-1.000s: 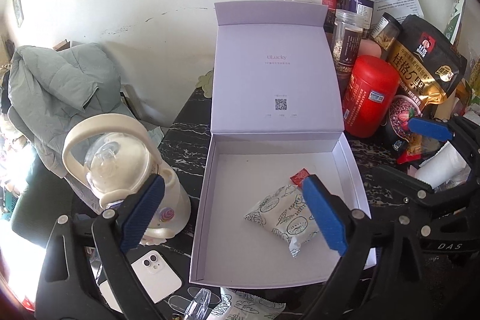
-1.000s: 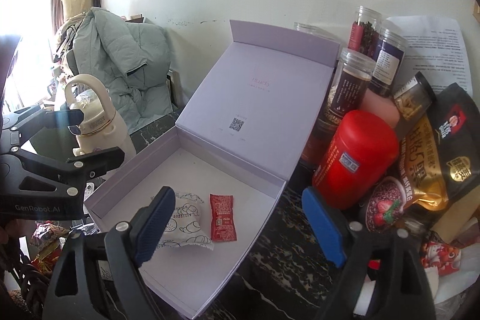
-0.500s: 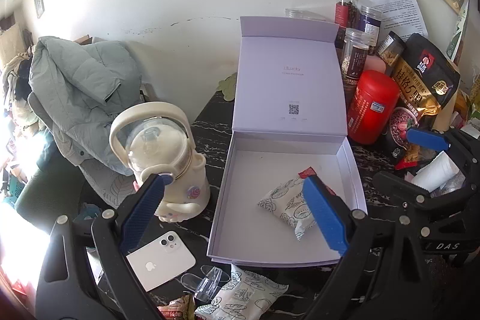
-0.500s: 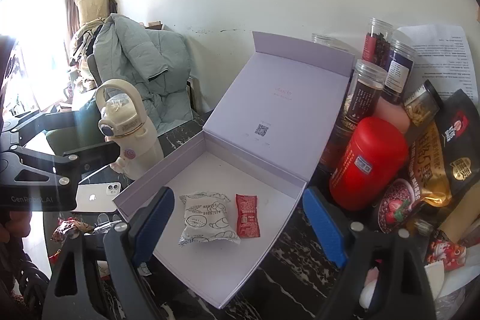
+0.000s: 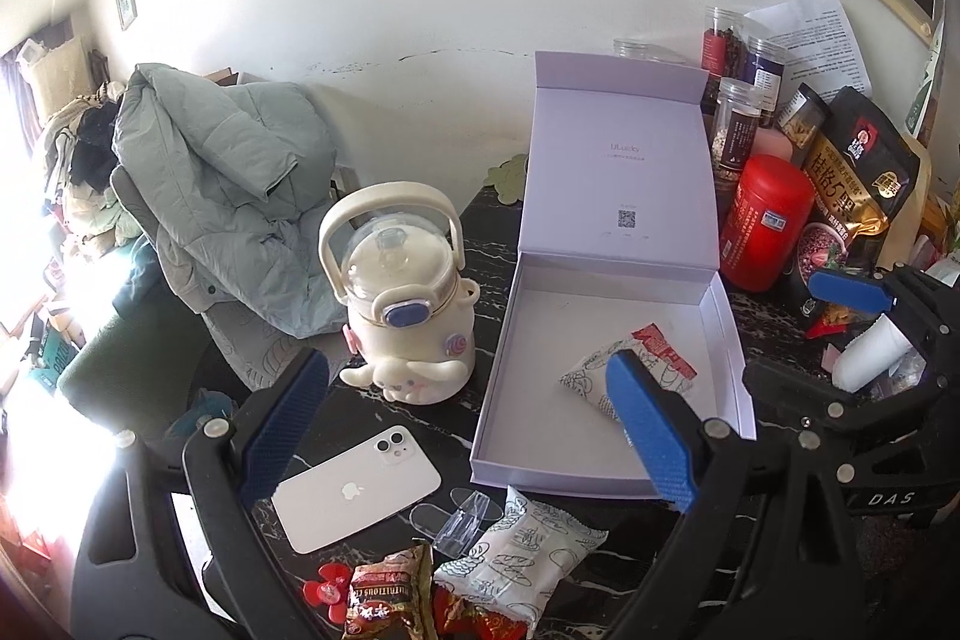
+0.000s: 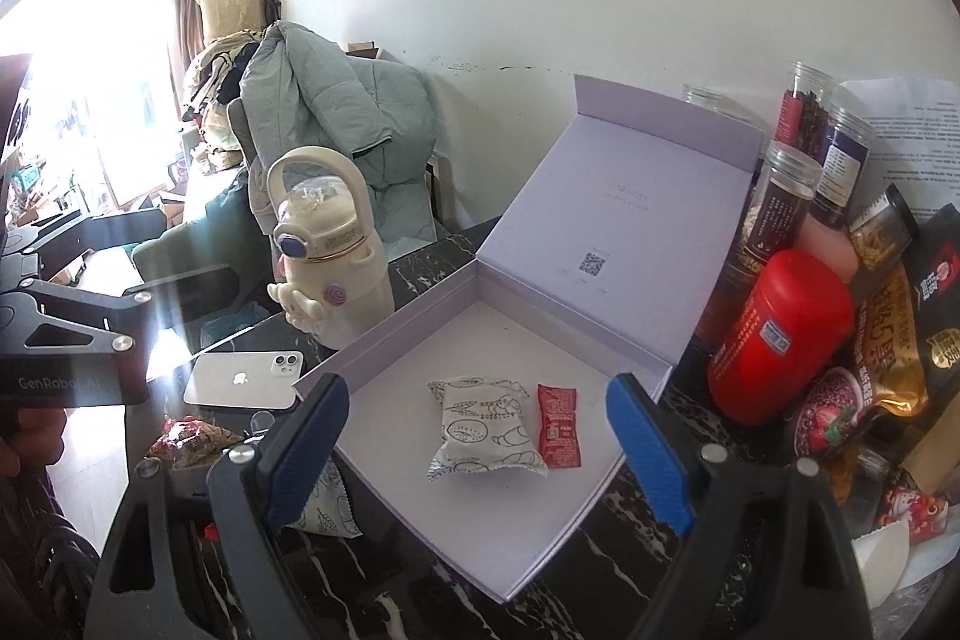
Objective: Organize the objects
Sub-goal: 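Withdraw both grippers from the box back toward the snack pile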
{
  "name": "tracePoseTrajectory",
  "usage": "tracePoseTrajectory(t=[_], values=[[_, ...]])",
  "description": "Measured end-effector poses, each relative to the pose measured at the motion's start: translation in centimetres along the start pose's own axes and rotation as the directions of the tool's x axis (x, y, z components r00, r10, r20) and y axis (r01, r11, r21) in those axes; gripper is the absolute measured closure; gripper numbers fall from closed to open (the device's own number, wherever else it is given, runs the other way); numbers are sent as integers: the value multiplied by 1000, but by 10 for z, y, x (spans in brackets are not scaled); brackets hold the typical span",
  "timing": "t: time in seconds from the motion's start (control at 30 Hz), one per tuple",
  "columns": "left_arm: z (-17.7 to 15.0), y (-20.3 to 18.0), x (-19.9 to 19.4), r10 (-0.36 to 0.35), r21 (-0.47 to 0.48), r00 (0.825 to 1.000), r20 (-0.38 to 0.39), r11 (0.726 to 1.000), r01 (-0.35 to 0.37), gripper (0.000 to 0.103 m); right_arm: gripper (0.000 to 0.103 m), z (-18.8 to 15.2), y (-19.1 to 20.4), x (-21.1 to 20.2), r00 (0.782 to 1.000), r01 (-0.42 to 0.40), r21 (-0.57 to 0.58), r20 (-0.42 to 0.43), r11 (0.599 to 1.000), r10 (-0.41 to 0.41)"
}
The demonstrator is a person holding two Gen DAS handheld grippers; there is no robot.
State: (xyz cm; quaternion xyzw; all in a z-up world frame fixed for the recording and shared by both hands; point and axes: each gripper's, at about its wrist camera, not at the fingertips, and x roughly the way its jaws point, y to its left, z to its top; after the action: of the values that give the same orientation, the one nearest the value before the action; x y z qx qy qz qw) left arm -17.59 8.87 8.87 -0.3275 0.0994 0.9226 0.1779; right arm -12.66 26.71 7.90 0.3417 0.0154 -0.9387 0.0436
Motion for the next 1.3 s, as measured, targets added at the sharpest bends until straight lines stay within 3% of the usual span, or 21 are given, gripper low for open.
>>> tracePoseTrajectory(t=[0.47,0.87,1.3], values=[[-37,36,-9,55,-72,997,-49,996,-59,8,14,-11,45,16,994,-99,-67,-55,993,95],[-79,72,4,79,-151,988,-133,984,-99,8,14,-27,83,49,973,-185,-123,-162,975,164],[-127,88,14,85,-159,974,-210,980,-120,8,14,-44,120,78,948,-240,-183,-256,953,190]])
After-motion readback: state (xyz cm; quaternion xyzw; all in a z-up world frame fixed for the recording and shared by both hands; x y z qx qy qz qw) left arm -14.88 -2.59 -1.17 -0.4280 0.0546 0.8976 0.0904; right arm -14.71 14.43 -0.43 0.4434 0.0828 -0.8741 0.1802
